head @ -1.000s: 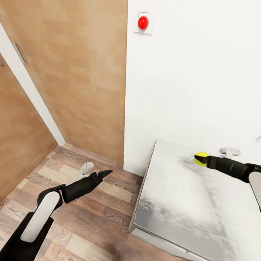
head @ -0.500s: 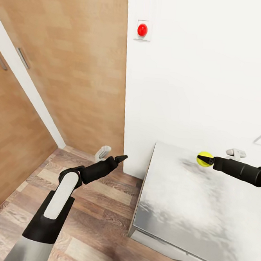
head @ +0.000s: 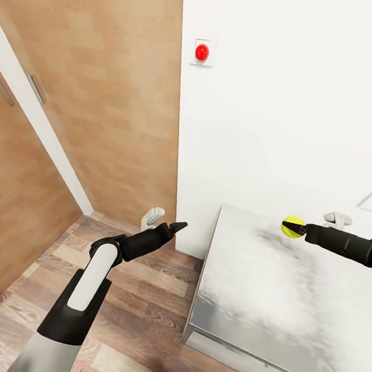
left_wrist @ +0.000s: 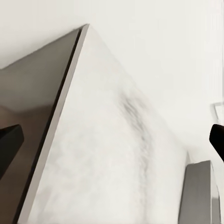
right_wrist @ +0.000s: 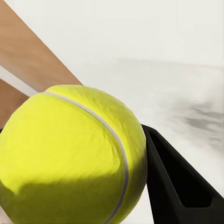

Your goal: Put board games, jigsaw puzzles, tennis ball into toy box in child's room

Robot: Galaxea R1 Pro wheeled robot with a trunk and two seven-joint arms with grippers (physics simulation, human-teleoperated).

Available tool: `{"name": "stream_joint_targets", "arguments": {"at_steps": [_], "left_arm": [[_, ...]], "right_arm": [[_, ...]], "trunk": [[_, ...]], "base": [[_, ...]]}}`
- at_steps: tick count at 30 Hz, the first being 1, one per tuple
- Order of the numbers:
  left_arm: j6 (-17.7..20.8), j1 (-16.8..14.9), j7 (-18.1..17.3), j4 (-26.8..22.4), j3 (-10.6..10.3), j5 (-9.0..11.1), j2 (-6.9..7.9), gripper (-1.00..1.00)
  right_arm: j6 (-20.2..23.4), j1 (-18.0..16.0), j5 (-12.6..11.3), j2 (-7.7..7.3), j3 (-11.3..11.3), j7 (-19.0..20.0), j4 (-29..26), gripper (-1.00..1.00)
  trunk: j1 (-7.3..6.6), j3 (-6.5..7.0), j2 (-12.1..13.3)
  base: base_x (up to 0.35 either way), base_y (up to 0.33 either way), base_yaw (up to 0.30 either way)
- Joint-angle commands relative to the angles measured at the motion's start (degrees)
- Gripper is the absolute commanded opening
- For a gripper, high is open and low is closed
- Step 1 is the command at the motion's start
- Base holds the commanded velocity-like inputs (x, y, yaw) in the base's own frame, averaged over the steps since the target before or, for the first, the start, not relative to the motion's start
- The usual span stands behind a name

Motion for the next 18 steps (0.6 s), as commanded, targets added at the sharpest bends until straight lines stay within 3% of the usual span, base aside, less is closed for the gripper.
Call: {"name": "stream_joint_targets", "arguments": {"at_steps": [1,10,18], "left_arm": [[0.4,0.0,0.6,-0.3,0.0,0.7,0.06,1.0],[3.8,0.1,0.8,-2.7,-0.2,2.5,0.29,1.0],[4.6,0.1,0.8,-3.2,-0.1,3.0,0.47,1.0]], "right_arm": [[0.3,-0.1,0.4,0.01,-0.1,0.5,0.0,-1.0],[0.3,0.0,0.4,0.0,-0.3,0.6,0.0,-1.0],[0.3,0.0,0.4,-0.04,-0.4,0.6,0.0,-1.0]], "trunk": [[0.04,0.0,-0.1],[0.04,0.85,-0.1],[0.04,1.6,-0.1]], "base": [[0.0,0.0,0.0],[0.0,0.0,0.0],[0.0,0.0,0.0]]}}
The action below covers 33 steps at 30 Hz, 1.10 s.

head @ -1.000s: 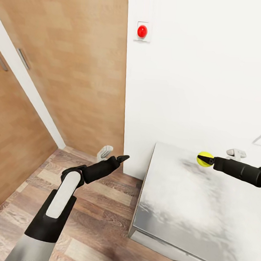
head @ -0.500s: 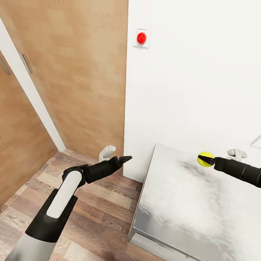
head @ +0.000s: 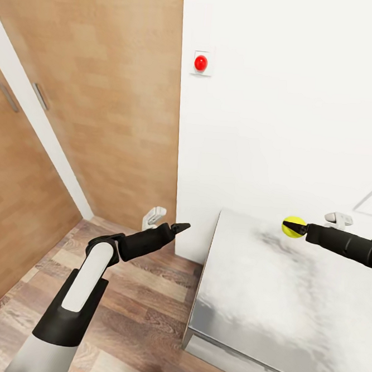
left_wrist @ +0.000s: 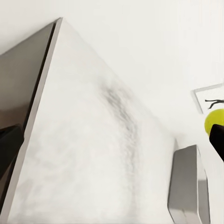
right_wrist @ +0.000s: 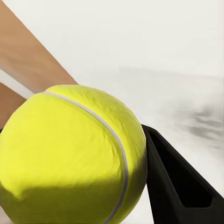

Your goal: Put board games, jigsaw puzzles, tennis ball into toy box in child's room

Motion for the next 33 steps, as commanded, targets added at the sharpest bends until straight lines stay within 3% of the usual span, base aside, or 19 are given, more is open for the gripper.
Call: {"name": "stream_joint_targets", "arguments": {"at_steps": [1,33], "left_arm": [[0.1,0.0,0.6,-0.1,0.0,0.6,-0.02,1.0],[0.2,0.6,0.9,0.8,0.5,-0.2,0.03,1.0]], "right_arm": [[0.3,-0.1,0.4,0.0,-0.1,0.5,0.0,-1.0],[0.3,-0.1,0.4,-0.05,-0.3,0.8,0.0,-1.0]], "trunk": [[0.04,0.0,-0.1],[0.04,2.9,-0.1]], "base": [[0.0,0.0,0.0],[0.0,0.0,0.0]]}}
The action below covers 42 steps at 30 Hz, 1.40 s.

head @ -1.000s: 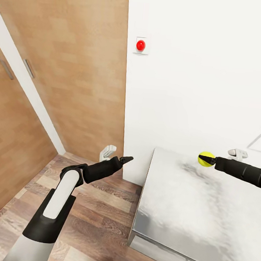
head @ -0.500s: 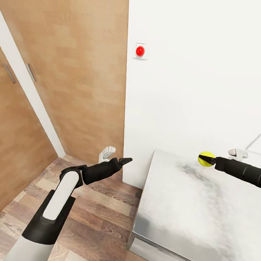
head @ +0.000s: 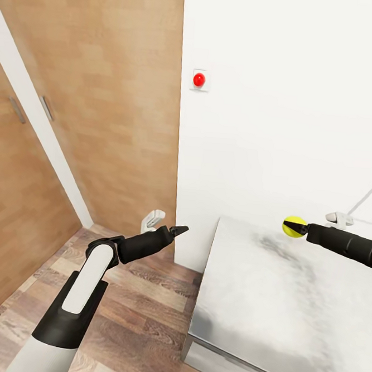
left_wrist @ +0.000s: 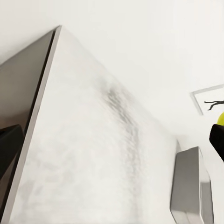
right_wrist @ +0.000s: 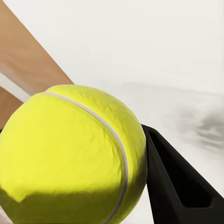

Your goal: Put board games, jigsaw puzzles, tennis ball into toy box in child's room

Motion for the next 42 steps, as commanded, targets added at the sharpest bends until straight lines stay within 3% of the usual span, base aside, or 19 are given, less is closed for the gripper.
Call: {"name": "stream_joint_targets", "arguments": {"at_steps": [1,21,33,42], "left_arm": [[0.1,0.0,0.6,0.0,0.0,0.6,-0.03,1.0],[0.1,0.0,0.7,0.0,0.0,0.5,-0.01,1.0],[0.1,0.0,0.8,0.0,0.0,0.5,0.0,1.0],[0.1,0.0,0.8,0.0,0.0,0.4,0.0,1.0]], "right_arm": [[0.3,0.0,0.4,-0.01,0.0,0.5,0.0,-1.0],[0.3,0.5,0.9,0.38,0.1,0.6,0.1,-1.0],[0.3,0.5,0.9,0.03,-0.1,0.5,0.1,-1.0],[0.3,0.5,0.9,0.01,-2.2,0.5,0.1,-1.0]], "trunk": [[0.04,-0.07,-0.1],[0.04,0.2,-0.1],[0.04,1.03,-0.1],[0.04,1.83,-0.1]], "base": [[0.0,0.0,0.0],[0.0,0.0,0.0],[0.0,0.0,0.0],[0.0,0.0,0.0]]}}
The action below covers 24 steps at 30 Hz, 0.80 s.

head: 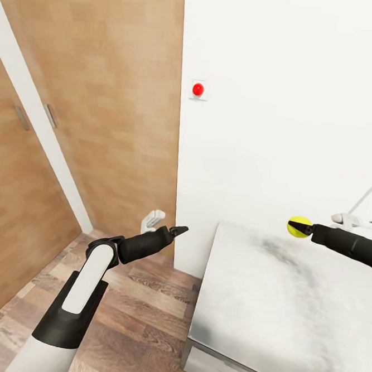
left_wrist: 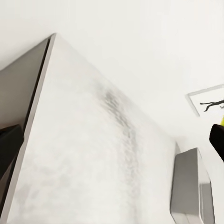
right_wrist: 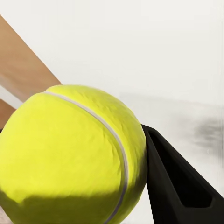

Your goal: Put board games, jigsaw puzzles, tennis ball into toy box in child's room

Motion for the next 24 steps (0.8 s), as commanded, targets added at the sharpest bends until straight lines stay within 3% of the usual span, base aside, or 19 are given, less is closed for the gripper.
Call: {"name": "stream_joint_targets", "arguments": {"at_steps": [1,22,24], "left_arm": [[0.1,-0.1,0.6,-0.1,0.0,0.6,-0.02,1.0],[-0.1,-0.1,0.6,-0.1,-0.5,0.4,-0.02,1.0],[-0.1,0.0,0.6,-0.1,-0.6,-1.3,-0.08,1.0]], "right_arm": [[0.3,-0.1,0.4,-0.01,-0.3,0.5,0.0,-1.0],[0.3,0.0,0.4,0.0,-1.1,0.4,0.0,-1.0],[0.3,0.0,0.4,-0.02,-1.2,0.4,0.0,-1.0]], "trunk": [[0.04,-0.02,-0.1],[0.04,1.92,-0.1],[0.04,2.1,-0.1]], "base": [[0.0,0.0,0.0],[0.0,0.0,-0.011],[0.0,0.0,-0.102]]}}
